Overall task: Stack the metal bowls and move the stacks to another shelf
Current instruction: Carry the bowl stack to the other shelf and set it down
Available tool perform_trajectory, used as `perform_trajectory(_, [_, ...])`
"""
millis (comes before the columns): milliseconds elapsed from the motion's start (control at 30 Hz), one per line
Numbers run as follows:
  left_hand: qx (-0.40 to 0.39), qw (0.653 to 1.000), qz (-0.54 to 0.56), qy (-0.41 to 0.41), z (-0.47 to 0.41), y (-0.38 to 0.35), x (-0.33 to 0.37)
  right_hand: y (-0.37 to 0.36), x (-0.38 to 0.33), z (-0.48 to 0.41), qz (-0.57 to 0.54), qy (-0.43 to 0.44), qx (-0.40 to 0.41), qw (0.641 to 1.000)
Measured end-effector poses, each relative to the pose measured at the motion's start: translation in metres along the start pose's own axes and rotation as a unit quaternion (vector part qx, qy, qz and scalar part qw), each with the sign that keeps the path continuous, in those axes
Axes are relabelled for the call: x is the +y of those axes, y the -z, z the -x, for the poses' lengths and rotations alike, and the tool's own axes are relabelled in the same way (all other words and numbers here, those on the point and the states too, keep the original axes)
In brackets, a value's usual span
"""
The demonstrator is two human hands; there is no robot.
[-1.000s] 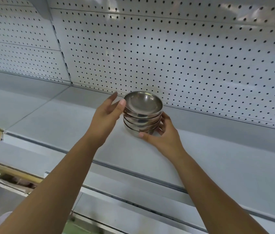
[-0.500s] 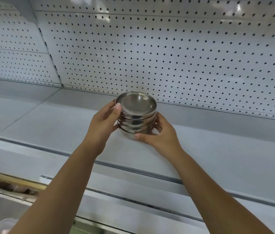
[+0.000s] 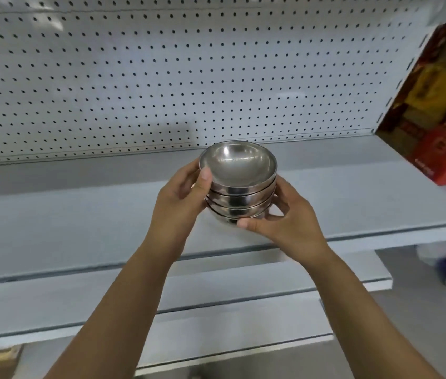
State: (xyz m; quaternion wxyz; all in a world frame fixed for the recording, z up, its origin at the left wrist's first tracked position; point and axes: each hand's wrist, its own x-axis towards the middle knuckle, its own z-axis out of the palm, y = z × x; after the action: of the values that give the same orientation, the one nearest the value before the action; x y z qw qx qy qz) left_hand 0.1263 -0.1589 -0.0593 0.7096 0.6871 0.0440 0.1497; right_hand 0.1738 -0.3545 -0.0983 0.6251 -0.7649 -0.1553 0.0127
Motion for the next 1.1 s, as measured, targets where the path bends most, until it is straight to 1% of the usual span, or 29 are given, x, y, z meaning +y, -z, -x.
perform_trajectory(167, [-0.062,0.998,0.013,0.005,0.025,-0.08,0.009,0.081,-0.004,0.051,0.024,-0.008,0.06,0.998])
perform_trajectory(333, [-0.136,0.99,0.024,0.016,0.053,-0.161,0.013,0.156,-0.002,0.109,0.039,-0.024,0.156,0.987])
perform_trajectory(433, [-0.197,0.98,0.035,0.018,0.076,-0.216,0.011,0.203,-0.001,0.152,0.052,-0.029,0.202,0.978])
perform_trajectory(533, [-0.263,0.963,0.055,0.025,0.104,-0.273,0.011,0.247,0.001,0.2,0.062,-0.042,0.258,0.963])
perform_trajectory(667, [-0.336,0.94,0.055,0.025,0.139,-0.345,0.007,0.3,0.003,0.26,0.074,-0.056,0.332,0.939])
perform_trajectory(967, [-0.457,0.884,0.084,0.042,0.207,-0.483,0.002,0.383,0.027,0.36,0.064,-0.078,0.477,0.873])
perform_trajectory(1033, [-0.491,0.866,0.089,0.038,0.219,-0.517,0.001,0.407,0.032,0.377,0.07,-0.086,0.505,0.856])
perform_trajectory(1100, [-0.514,0.852,0.095,0.034,0.225,-0.541,0.002,0.425,0.034,0.388,0.081,-0.092,0.518,0.847])
